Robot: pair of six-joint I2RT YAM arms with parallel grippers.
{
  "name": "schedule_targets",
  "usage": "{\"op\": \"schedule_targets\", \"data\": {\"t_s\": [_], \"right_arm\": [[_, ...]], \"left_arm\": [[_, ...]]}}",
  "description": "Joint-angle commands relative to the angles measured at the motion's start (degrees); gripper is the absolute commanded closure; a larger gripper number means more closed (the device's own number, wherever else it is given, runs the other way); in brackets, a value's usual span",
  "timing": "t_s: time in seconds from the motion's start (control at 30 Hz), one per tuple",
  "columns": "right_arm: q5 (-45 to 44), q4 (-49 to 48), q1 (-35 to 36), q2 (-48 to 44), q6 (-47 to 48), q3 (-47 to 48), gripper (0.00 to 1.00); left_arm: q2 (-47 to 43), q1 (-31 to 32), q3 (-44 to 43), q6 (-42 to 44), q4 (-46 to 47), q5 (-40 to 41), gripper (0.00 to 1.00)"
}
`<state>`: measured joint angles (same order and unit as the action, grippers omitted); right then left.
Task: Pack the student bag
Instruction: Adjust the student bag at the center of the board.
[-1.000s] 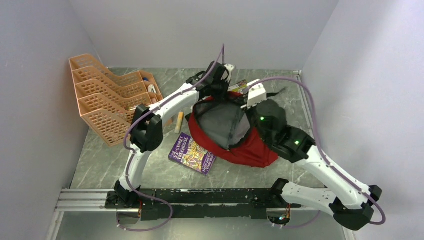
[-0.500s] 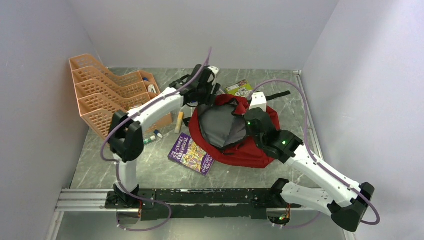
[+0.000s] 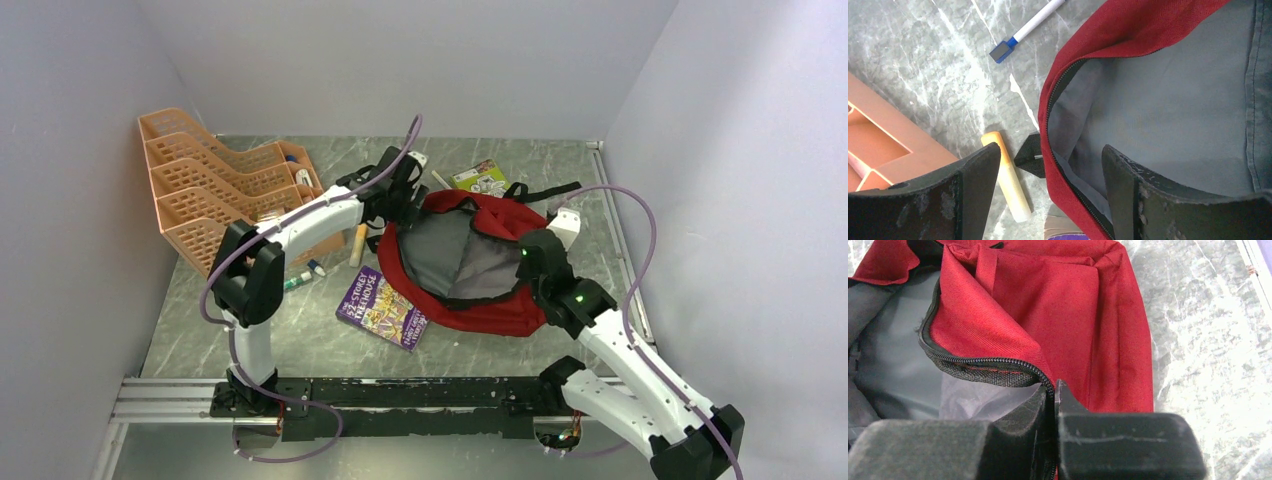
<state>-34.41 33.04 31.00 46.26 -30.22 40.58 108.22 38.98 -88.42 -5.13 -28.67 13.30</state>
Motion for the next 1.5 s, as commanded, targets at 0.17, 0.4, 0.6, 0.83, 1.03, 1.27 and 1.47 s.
{"op": "schedule_targets", "data": {"t_s": [0.17, 0.4, 0.6, 0.83, 1.03, 1.27, 1.47], "right_arm": [[5.02, -8.94, -0.41, -0.42, 6.84, 5.21, 1.0], [11.06, -10.24, -0.41, 6.47, 14.35, 18.01, 1.0], [8.67, -9.04, -0.46, 14.04, 18.93, 27.03, 1.0], [7.84, -1.35, -2.13, 20.33, 21.55, 35.75, 1.0], [11.64, -0.92, -2.7, 17.42, 23.45, 32.81, 1.0], [17.15, -2.32, -2.7, 10.61, 21.46, 23.22, 1.0], [19.47, -0.17, -2.76, 7.86, 18.87, 22.53, 1.0]], "left_arm": [[2.61, -0.32, 0.44, 0.75, 0.09, -3.97, 0.24], [4.67, -0.22, -0.29, 0.47, -1.11, -5.68, 0.45], [3.59, -0.23, -2.68, 0.11, -3.27, -8.17, 0.93], [-6.78, -0.26, 1.4, -2.35, -0.99, -10.9, 0.95], [-14.47, -0.81, 3.0, -7.74, -0.78, -6.65, 0.57], [-20.98, -0.65, 5.68, -12.14, 8.2, -15.69, 0.48], [-18.9, 2.41, 12.08, -0.85, 22.06, -25.92, 0.48]]}}
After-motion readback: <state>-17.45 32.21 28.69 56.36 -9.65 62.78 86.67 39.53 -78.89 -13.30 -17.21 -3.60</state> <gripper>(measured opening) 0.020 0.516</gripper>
